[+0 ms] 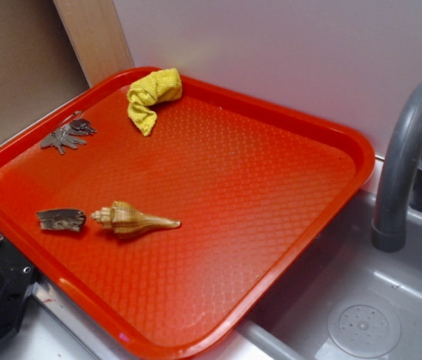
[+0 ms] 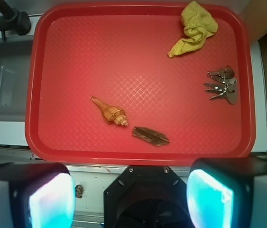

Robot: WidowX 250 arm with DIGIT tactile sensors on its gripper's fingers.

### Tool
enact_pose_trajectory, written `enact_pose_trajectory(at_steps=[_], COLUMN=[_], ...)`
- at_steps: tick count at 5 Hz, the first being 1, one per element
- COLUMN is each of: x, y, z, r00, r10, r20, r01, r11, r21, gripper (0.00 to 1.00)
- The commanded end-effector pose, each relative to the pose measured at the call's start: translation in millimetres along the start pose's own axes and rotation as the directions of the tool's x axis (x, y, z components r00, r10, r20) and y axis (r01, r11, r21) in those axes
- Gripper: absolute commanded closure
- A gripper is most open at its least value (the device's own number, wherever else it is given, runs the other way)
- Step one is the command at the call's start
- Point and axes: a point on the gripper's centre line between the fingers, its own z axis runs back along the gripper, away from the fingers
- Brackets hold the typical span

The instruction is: Grab the silver keys.

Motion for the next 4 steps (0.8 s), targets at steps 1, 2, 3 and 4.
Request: enact_pose_trajectory(at_steps=[1,2,3,4], x=[0,38,48,53], y=[0,48,74,117], z=[0,-45,-62,-90], r00=[1.000,0.995,0.992,0.982], r10=[0.000,0.089,0.123,0.189], r20=[0.000,-0.038,0.000,-0.005], r01=[0.000,-0.083,-0.120,-0.179], r11=[1.000,0.988,0.964,0.934], r21=[0.000,0.132,0.236,0.308], gripper=[0.00,0.00,0.00,0.00])
